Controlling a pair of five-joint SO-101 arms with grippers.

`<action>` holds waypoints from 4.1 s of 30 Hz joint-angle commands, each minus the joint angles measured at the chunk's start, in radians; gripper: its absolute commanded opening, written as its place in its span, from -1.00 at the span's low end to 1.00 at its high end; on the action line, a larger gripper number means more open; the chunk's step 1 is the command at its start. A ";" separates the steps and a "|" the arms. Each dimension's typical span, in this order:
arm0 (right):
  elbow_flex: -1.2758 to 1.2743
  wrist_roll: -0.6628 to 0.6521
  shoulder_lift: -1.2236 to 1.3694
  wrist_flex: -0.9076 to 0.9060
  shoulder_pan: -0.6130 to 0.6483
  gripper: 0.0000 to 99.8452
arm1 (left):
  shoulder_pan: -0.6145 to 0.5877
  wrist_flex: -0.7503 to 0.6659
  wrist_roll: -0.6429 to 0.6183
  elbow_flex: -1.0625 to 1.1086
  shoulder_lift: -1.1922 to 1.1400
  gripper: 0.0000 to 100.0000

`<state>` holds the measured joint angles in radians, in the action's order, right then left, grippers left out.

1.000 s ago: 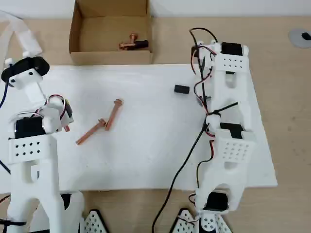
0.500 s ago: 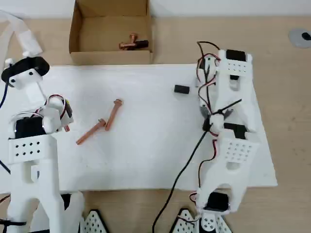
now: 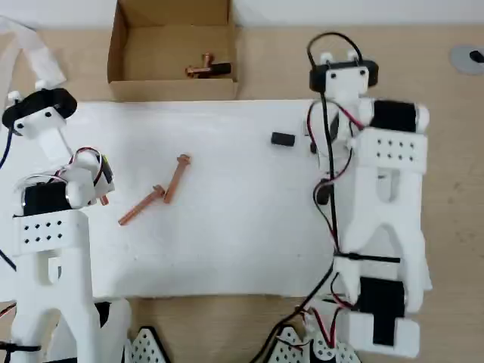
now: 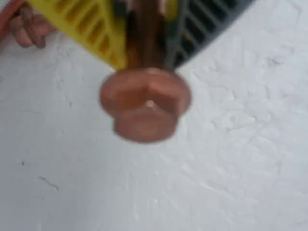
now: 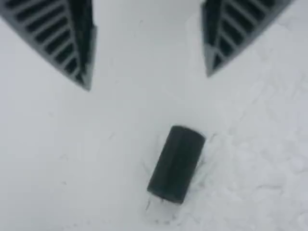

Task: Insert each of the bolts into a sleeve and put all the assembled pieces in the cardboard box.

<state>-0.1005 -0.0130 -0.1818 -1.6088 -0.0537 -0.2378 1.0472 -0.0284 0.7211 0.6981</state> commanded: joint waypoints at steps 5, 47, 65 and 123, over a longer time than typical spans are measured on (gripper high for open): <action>-0.464 0.020 -0.059 0.419 -0.022 -0.62 | 0.037 -0.020 0.000 -0.005 0.031 -0.99; -0.501 0.238 0.208 0.738 -0.019 -0.63 | 0.032 -0.012 -0.072 0.002 0.041 -0.99; -0.392 0.239 0.252 0.549 -0.008 -0.69 | 0.031 -0.012 -0.072 -0.002 0.041 -0.99; -0.555 0.044 -1.245 0.222 0.231 -0.98 | 0.470 0.141 0.028 -0.493 0.042 -0.99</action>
<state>-0.5593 0.0361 -1.2835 -1.4676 0.1488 0.1887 1.1868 -0.0084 0.2961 0.7104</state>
